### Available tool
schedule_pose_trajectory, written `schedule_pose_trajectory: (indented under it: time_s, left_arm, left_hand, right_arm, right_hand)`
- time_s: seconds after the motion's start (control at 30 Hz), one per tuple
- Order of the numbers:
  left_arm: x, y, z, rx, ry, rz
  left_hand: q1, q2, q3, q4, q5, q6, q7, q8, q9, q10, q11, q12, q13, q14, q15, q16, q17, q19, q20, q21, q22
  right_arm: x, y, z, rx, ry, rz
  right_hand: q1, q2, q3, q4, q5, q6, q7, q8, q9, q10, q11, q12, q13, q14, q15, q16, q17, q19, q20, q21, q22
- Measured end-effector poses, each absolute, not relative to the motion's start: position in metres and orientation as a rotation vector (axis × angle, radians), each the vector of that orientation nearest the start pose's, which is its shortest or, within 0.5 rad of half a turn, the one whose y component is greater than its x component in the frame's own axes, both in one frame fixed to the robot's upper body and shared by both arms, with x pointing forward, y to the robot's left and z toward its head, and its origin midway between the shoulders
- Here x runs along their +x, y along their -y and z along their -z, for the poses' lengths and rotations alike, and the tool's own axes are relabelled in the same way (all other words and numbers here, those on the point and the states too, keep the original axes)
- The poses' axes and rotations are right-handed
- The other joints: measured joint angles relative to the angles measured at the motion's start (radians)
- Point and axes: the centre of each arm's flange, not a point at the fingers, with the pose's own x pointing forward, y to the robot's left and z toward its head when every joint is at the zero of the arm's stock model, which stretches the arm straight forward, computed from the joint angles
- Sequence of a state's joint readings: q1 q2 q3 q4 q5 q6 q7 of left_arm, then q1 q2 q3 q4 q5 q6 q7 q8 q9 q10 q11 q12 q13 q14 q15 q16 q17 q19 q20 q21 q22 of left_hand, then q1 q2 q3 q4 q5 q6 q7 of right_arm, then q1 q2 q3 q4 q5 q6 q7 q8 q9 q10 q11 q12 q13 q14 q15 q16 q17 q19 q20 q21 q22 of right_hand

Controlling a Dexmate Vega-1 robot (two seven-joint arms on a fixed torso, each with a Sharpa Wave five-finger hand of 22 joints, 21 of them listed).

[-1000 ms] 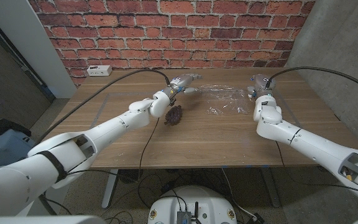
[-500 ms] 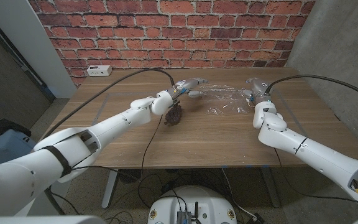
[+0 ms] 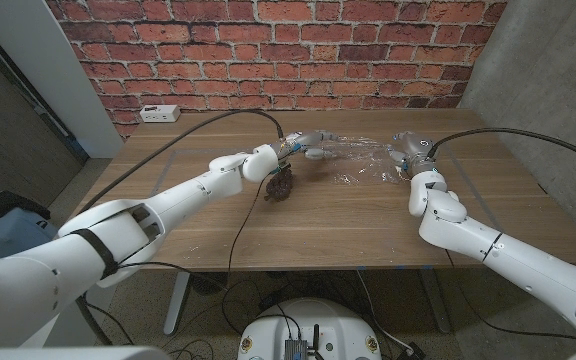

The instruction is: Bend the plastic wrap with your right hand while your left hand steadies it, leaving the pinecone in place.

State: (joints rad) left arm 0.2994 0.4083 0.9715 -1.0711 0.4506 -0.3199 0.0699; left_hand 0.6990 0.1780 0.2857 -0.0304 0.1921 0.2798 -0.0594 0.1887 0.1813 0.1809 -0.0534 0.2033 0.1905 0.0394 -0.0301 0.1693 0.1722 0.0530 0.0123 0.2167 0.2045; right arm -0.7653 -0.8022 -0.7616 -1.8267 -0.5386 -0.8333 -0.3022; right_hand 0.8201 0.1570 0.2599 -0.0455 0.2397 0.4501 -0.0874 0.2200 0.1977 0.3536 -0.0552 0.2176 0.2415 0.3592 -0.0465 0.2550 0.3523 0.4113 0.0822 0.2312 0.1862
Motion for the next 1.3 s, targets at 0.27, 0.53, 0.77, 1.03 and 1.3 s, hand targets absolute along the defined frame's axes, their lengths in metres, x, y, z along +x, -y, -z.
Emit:
schedule_pose_trajectory:
  time_s: [0.27, 0.53, 0.77, 1.03, 1.3]
  left_arm:
    - [0.674, -0.064, -0.045, 1.365, 0.889, 0.414]
    - [0.672, -0.063, -0.044, 1.362, 0.882, 0.438]
    - [0.673, -0.061, -0.039, 1.37, 0.866, 0.458]
    - [0.675, -0.058, -0.032, 1.383, 0.848, 0.47]
    - [0.677, -0.056, -0.027, 1.396, 0.827, 0.47]
  left_hand:
    - [-0.032, 0.005, 0.006, 0.015, 0.0, 0.031, -0.005, 0.004, -0.005, 0.029, 0.007, 0.008, 0.0, 0.001, 0.001, 0.005, 0.0, 0.002, 0.021, 0.0, 0.0]
    - [-0.037, 0.0, 0.012, 0.021, 0.0, 0.031, -0.005, 0.004, -0.005, 0.029, 0.007, 0.008, 0.0, 0.004, 0.004, 0.005, -0.005, 0.006, 0.041, 0.0, 0.0]
    - [-0.046, 0.001, 0.015, 0.024, 0.0, 0.04, -0.003, 0.004, -0.005, 0.029, 0.007, 0.008, 0.0, 0.004, 0.004, 0.005, -0.005, 0.0, 0.047, 0.0, 0.0]
    - [-0.059, -0.001, 0.027, 0.03, 0.0, 0.054, -0.006, 0.004, -0.005, 0.033, 0.01, 0.008, 0.0, -0.009, 0.031, 0.005, -0.005, -0.039, 0.11, -0.004, 0.0]
    - [-0.072, -0.006, 0.031, 0.035, -0.004, 0.074, -0.001, 0.004, -0.005, 0.033, 0.01, 0.008, 0.0, -0.014, 0.044, 0.005, -0.002, -0.059, 0.138, -0.009, 0.0]
  right_arm:
    - [0.592, 0.274, 0.019, -1.418, 0.323, 0.522]
    - [0.583, 0.276, 0.026, -1.438, 0.31, 0.516]
    - [0.576, 0.276, 0.036, -1.446, 0.292, 0.497]
    - [0.571, 0.273, 0.046, -1.456, 0.274, 0.471]
    - [0.57, 0.27, 0.054, -1.475, 0.265, 0.453]
  right_hand:
    - [0.0, 0.0, 0.007, -0.007, -0.008, 0.0, 0.0, 0.0, 0.0, 0.0, 0.0, 0.0, 0.0, 0.005, 0.005, 0.0, 0.0, 0.004, -0.004, 0.0, 0.0]
    - [0.004, 0.004, 0.011, -0.011, -0.008, 0.0, 0.0, 0.0, 0.0, 0.0, 0.0, 0.0, 0.0, 0.005, 0.005, 0.0, -0.005, 0.005, -0.005, 0.0, 0.0]
    - [0.007, 0.001, 0.019, -0.019, -0.015, 0.004, 0.004, -0.005, 0.0, 0.0, 0.0, 0.0, 0.0, 0.005, 0.005, -0.008, -0.009, 0.005, -0.005, 0.0, 0.0]
    - [-0.015, -0.055, 0.0, -0.031, -0.031, 0.001, 0.006, -0.013, 0.0, -0.009, 0.002, 0.0, 0.0, -0.002, 0.005, -0.015, -0.014, 0.001, -0.002, 0.0, 0.0]
    - [-0.002, -0.086, -0.01, -0.05, -0.031, -0.013, 0.001, -0.017, 0.0, -0.015, -0.004, 0.0, 0.0, -0.002, 0.005, -0.022, -0.023, 0.001, -0.002, 0.0, 0.0]
